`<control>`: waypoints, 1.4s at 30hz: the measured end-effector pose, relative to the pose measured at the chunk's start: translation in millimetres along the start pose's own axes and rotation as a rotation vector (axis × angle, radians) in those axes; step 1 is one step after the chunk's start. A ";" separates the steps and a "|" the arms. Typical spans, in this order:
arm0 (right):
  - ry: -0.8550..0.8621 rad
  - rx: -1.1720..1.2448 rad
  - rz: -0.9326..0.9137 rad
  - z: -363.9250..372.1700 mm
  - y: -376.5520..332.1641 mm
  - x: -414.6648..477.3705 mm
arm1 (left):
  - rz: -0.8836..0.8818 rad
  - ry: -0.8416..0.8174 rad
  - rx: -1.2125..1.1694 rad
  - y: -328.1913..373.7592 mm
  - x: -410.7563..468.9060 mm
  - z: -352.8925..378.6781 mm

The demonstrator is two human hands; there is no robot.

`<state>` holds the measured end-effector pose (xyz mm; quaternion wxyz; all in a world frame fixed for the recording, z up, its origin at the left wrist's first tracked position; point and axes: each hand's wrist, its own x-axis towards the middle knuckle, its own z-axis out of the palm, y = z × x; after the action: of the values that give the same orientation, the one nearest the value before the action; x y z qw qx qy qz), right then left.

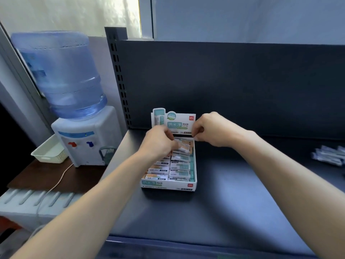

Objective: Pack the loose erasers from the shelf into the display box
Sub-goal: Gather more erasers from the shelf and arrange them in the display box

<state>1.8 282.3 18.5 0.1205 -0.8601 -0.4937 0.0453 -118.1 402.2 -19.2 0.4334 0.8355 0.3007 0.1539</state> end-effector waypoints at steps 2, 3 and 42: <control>-0.001 0.006 0.020 0.1 -0.6 -1.9 | 0.031 0.024 0.112 1.3 -1.0 0.3; -0.002 0.007 0.029 0.2 -1.0 -2.6 | 0.041 0.032 0.167 1.7 -1.0 0.5; 0.183 -0.193 0.825 -102.9 334.7 -281.4 | 0.614 -0.500 0.400 264.9 -22.2 331.0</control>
<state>159.5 -138.3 22.0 0.0546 -0.9932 -0.0977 -0.0330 133.9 61.5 6.3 0.2570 0.9650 -0.0514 0.0076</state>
